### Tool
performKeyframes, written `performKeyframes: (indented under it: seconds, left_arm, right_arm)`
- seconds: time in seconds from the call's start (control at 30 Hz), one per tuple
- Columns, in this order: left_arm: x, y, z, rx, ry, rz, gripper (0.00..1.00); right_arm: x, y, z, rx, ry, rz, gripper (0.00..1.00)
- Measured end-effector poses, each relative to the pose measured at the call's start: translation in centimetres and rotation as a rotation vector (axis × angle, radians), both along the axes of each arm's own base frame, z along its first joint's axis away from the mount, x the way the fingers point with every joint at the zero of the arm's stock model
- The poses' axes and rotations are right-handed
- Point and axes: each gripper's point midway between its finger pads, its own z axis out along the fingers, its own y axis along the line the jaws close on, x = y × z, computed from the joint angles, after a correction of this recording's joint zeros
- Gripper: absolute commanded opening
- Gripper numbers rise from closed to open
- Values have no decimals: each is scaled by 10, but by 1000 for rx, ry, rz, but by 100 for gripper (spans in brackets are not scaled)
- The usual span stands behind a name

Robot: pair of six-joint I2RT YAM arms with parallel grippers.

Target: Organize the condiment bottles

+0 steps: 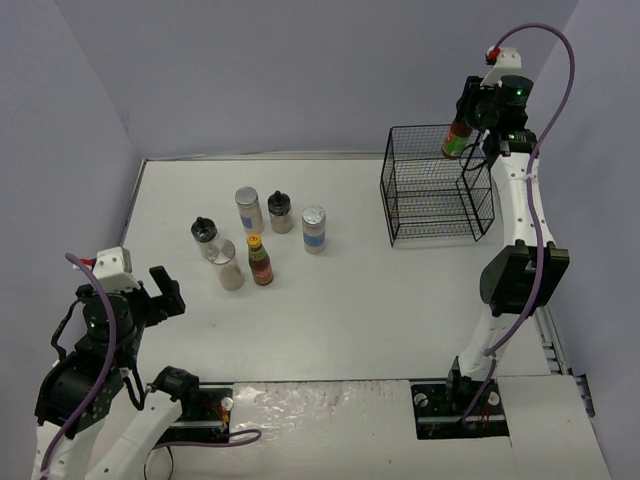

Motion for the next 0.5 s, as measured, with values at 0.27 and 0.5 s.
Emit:
performKeyframes:
  seconds: [0.27,0.5]
  left_arm:
    - [2,2,-1,7,9,14,97]
    - [7,2,-4,21,35,24,97]
  right_arm:
    - [18,-1,-10,2,-26,12,0]
    - [36,-10,-39,1,-9,1,0]
